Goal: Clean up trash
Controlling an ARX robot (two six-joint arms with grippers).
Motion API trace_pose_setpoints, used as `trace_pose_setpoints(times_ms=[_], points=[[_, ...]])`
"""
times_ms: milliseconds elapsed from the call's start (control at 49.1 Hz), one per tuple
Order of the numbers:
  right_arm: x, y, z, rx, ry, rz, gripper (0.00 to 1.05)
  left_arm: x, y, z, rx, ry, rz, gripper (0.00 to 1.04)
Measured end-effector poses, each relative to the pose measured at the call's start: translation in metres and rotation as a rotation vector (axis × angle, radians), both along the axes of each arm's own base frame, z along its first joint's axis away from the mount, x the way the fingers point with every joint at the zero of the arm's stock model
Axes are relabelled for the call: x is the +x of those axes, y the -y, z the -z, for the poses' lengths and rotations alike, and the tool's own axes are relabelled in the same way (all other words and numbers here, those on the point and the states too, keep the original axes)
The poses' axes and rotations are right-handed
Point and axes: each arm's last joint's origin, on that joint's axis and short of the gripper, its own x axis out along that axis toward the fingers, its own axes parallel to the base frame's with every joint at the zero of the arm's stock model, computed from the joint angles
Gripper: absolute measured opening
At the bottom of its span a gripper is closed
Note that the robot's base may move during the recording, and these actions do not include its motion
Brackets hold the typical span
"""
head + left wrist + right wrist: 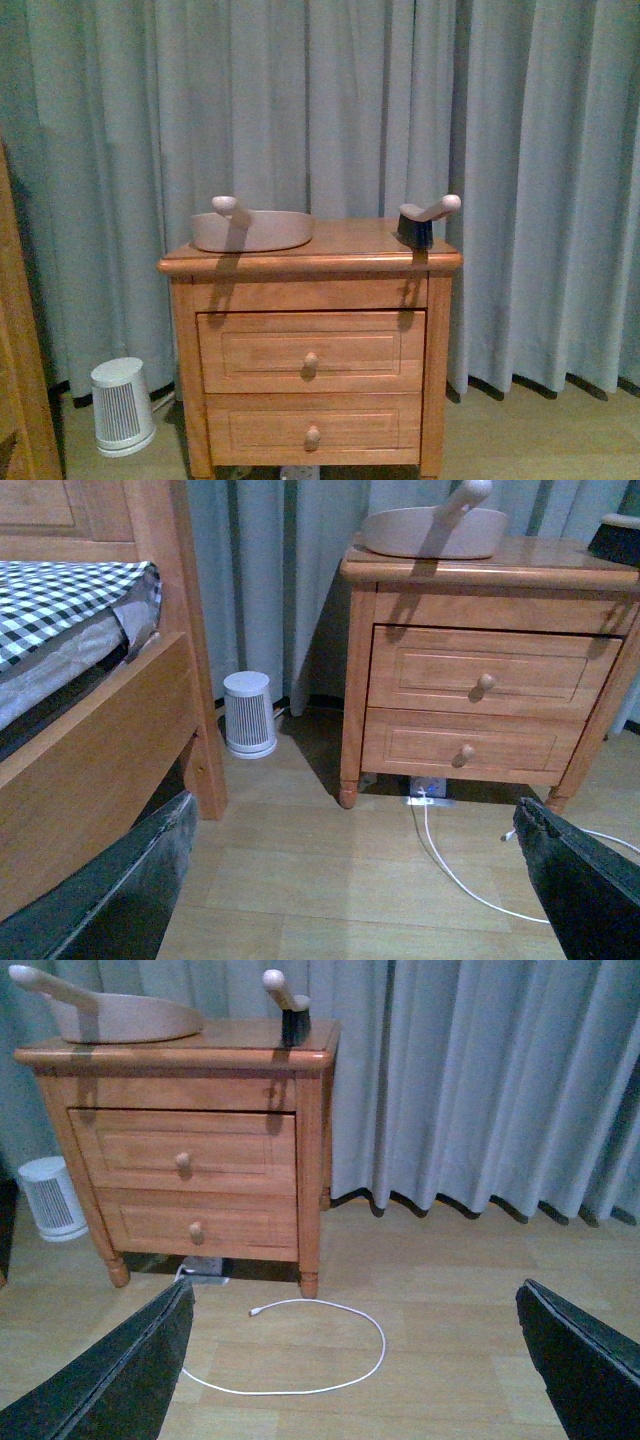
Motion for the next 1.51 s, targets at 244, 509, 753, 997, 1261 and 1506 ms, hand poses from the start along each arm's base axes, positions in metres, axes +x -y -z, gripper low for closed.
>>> trace_pose_setpoints(times_ms=[244, 509, 753, 997, 1261, 1506], points=[[0.0000, 0.0000, 0.0000, 0.000, 0.000, 0.000, 0.97, 0.0000, 0.0000, 0.0000, 0.000, 0.000, 0.000, 0.97], [0.0000, 0.0000, 0.0000, 0.000, 0.000, 0.000, 0.97, 0.0000, 0.0000, 0.0000, 0.000, 0.000, 0.000, 0.97], [0.0000, 0.0000, 0.0000, 0.000, 0.000, 0.000, 0.97, 0.0000, 0.0000, 0.0000, 0.000, 0.000, 0.000, 0.97], [0.0000, 0.0000, 0.0000, 0.000, 0.000, 0.000, 0.97, 0.0000, 0.0000, 0.0000, 0.000, 0.000, 0.000, 0.97], [0.0000, 0.0000, 0.0000, 0.000, 0.000, 0.000, 0.97, 0.0000, 0.0000, 0.0000, 0.000, 0.000, 0.000, 0.97], [0.0000, 0.0000, 0.0000, 0.000, 0.000, 0.000, 0.97, 0.0000, 0.0000, 0.0000, 0.000, 0.000, 0.000, 0.97]])
